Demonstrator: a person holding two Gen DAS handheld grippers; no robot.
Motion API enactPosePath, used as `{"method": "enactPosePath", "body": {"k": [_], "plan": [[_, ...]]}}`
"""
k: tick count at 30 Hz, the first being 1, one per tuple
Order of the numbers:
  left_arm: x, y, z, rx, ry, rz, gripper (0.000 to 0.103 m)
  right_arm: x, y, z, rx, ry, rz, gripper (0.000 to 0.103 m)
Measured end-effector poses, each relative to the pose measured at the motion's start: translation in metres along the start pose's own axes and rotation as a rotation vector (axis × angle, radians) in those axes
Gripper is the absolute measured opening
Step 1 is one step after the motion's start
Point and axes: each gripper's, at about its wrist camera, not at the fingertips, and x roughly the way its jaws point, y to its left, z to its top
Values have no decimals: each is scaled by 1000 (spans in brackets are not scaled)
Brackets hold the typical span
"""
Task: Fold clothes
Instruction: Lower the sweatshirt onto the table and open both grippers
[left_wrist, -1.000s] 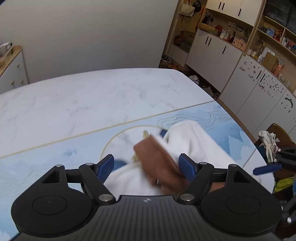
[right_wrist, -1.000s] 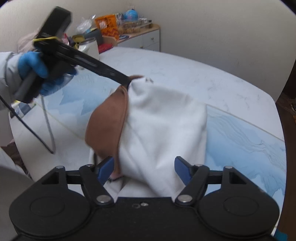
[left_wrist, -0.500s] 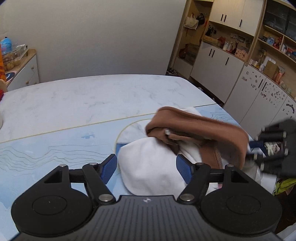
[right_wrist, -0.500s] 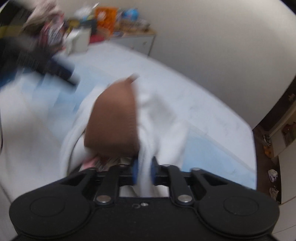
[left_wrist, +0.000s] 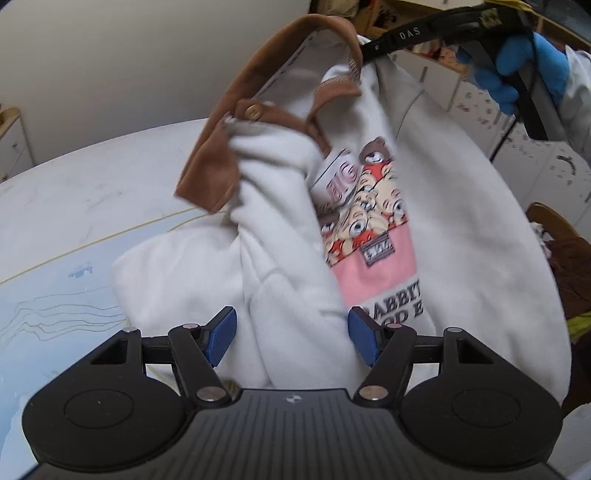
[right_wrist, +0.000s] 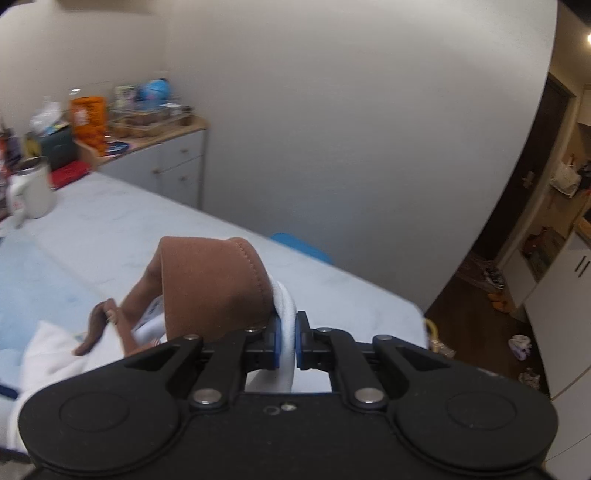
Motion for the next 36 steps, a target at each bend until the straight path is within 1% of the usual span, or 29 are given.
{"method": "enactPosePath", "body": {"k": [2, 6, 8, 12, 14, 17, 18, 19, 20, 23, 24, 25, 26, 29, 31, 33, 34, 36], "plan": [[1, -3, 5, -36, -10, 38, 65, 27, -12, -6, -3, 23, -33, 103], [-4, -13, 13, -84, -28, 114, 65, 76, -27, -34, 26, 113, -9, 103], [-4, -21, 15, -96, -15, 132, 66, 92, -32, -48, 49, 157, 29, 103], [4, -33, 16, -127, 25, 134, 66, 86, -39, -67, 51, 190, 113, 103], [10, -36, 16, -154, 47, 110, 66, 73, -45, -74, 81, 211, 180, 103], [21, -44, 9, -168, 90, 70, 65, 47, -51, -95, 102, 238, 268, 103], [23, -46, 6, -174, 102, 58, 64, 40, -52, -103, 101, 249, 281, 103], [24, -46, 3, -180, 113, 46, 59, 32, -53, -111, 98, 260, 292, 103], [26, -47, 1, -190, 121, 42, 58, 26, -53, -120, 102, 276, 291, 103], [32, -44, -3, -235, 132, 39, 57, 18, -47, -136, 129, 329, 329, 103], [33, -43, -4, -249, 131, 39, 55, 15, -46, -145, 138, 347, 334, 103], [34, -41, -4, -257, 130, 45, 47, 12, -45, -153, 147, 365, 338, 103], [35, -40, -4, -263, 129, 52, 34, 8, -44, -162, 155, 383, 342, 103], [38, -36, -3, -280, 122, 64, 18, -1, -33, -179, 182, 412, 366, 103], [31, -38, -2, -276, 104, 72, 13, -5, -21, -189, 190, 433, 397, 103], [19, -37, 0, -282, 63, 92, 11, -8, -7, -199, 170, 468, 417, 103], [12, -36, 2, -288, 41, 109, 11, -7, 1, -203, 150, 484, 415, 103], [-5, -30, 6, -306, -7, 138, 10, -9, 14, -208, 108, 483, 399, 103]]}}
